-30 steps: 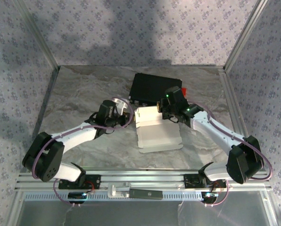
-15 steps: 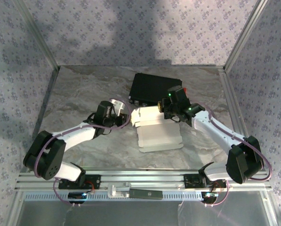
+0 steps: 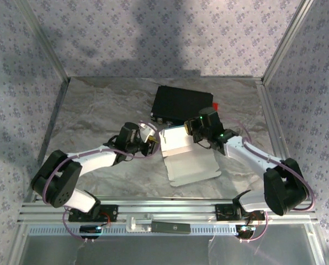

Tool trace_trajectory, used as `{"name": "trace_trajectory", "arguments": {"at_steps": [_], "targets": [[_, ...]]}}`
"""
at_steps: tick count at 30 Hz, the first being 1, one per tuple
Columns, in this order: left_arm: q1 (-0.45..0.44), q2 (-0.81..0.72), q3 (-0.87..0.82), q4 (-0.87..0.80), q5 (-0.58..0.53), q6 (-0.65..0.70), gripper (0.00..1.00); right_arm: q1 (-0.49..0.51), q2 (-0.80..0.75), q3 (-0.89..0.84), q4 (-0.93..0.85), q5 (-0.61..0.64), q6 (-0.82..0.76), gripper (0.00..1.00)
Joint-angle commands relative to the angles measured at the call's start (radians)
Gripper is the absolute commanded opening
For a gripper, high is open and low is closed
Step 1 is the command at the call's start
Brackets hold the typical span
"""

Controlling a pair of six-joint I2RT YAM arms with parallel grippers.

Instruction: Fold the paper box

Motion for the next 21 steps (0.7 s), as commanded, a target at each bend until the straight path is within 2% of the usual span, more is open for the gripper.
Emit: {"name": "trace_trajectory", "arguments": {"at_steps": [1,9,16,21], "targets": [[-0.027,0.012,-0.016,0.054,-0.014,0.033,0.43,-0.006,-0.026,-0.058,0.197,0.009,-0.062,0.0],[-0.07,0.018,-0.037,0.106,-0.063,0.023,0.45,-0.013,-0.081,-0.206,0.481,0.014,-0.119,0.0],[-0.078,-0.019,-0.059,0.122,-0.158,0.003,0.46,-0.013,-0.101,-0.302,0.659,0.013,-0.118,0.0],[-0.079,-0.011,-0.048,0.106,-0.16,0.012,0.47,-0.001,-0.086,-0.364,0.748,0.02,-0.111,0.0]]}}
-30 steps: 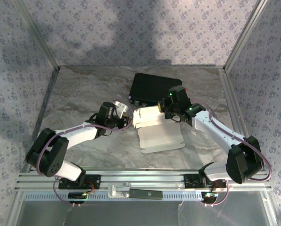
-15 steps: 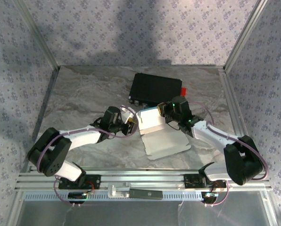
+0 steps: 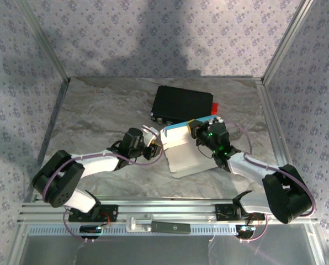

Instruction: Fold the paper box

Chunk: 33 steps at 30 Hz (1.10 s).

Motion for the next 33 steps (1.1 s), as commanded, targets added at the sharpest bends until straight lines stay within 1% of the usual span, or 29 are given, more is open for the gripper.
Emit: {"name": "trace_trajectory", "arguments": {"at_steps": [1,4,10,17,21,33], "targets": [[-0.005,-0.009,0.008,0.013,-0.012,0.006,0.47,0.01,0.0,-0.05,0.136,0.012,-0.01,0.0],[-0.005,0.005,0.009,0.022,-0.012,0.004,0.47,0.011,0.01,-0.098,0.192,0.018,-0.006,0.0],[-0.012,0.01,0.011,0.028,-0.017,-0.001,0.47,0.022,0.022,-0.153,0.244,0.024,-0.017,0.0],[-0.02,0.018,0.014,0.022,-0.026,-0.003,0.47,0.035,0.042,-0.189,0.252,0.027,-0.034,0.0],[-0.019,0.019,0.014,0.018,-0.028,0.001,0.47,0.035,0.06,-0.202,0.252,0.024,-0.044,0.0],[-0.02,0.059,0.035,0.024,-0.019,0.038,0.44,0.03,0.073,-0.199,0.138,0.027,-0.063,0.0]]}}
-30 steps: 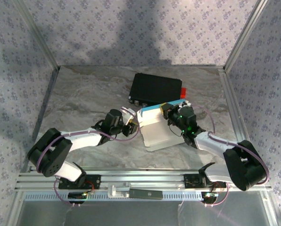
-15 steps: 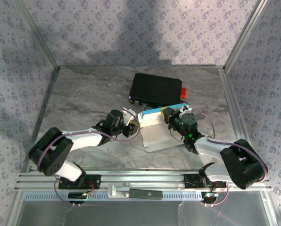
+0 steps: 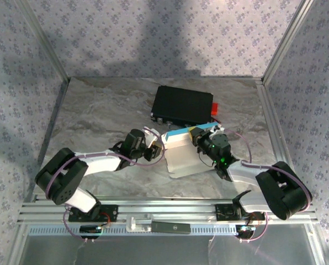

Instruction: Fold the paper box

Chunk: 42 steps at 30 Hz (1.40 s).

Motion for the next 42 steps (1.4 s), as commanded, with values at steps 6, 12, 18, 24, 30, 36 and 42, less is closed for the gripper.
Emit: {"name": "trace_trajectory", "arguments": {"at_steps": [6,12,18,24,30,36,42], "targets": [[0.002,0.04,0.055,0.047,0.044,0.058,0.42,0.0,0.047,-0.001,-0.178,-0.016,-0.045,0.0],[0.004,0.065,0.066,0.062,0.079,0.081,0.41,-0.009,0.063,-0.005,-0.183,-0.023,-0.053,0.0],[0.004,0.094,0.068,0.1,0.082,0.086,0.41,-0.011,0.072,-0.006,-0.169,-0.032,-0.05,0.0],[0.004,0.09,0.05,0.186,0.154,0.092,0.39,-0.012,0.055,0.0,-0.188,-0.044,-0.048,0.0],[0.017,0.088,0.012,0.29,0.252,0.133,0.35,-0.02,0.032,0.005,-0.21,-0.057,-0.049,0.0],[0.03,0.116,0.023,0.318,0.278,0.121,0.33,-0.024,0.012,0.011,-0.23,-0.061,-0.05,0.0],[0.029,0.113,0.025,0.355,0.284,0.11,0.42,-0.023,0.005,0.029,-0.248,-0.066,-0.05,0.0]]}}
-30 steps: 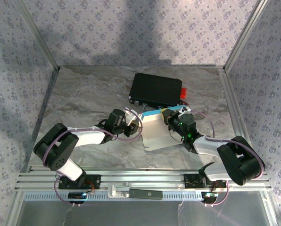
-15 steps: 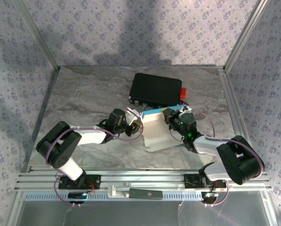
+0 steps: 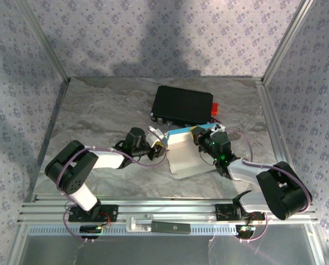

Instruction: Fold the paper box

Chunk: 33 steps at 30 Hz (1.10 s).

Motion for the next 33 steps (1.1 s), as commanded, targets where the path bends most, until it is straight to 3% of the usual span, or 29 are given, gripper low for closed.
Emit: {"name": "trace_trajectory", "arguments": {"at_steps": [1,8,15,24,30,33], "targets": [[-0.003,-0.01,0.018,0.12,0.054,0.009,0.42,0.009,0.006,-0.003,-0.16,-0.049,-0.031,0.0],[0.033,-0.011,0.009,0.157,0.066,-0.018,0.46,0.008,-0.006,-0.006,-0.169,-0.049,-0.034,0.0],[0.026,0.011,0.042,0.141,0.112,-0.02,0.39,0.008,-0.008,0.002,-0.17,-0.055,-0.032,0.0],[0.021,0.019,0.05,0.171,0.122,-0.013,0.39,0.007,-0.015,0.007,-0.183,-0.067,-0.034,0.0],[0.022,0.037,0.052,0.22,0.196,-0.023,0.22,-0.005,-0.02,0.007,-0.191,-0.079,-0.036,0.0],[0.015,0.036,0.049,0.22,0.198,-0.023,0.22,-0.008,-0.028,0.007,-0.197,-0.08,-0.036,0.0]]}}
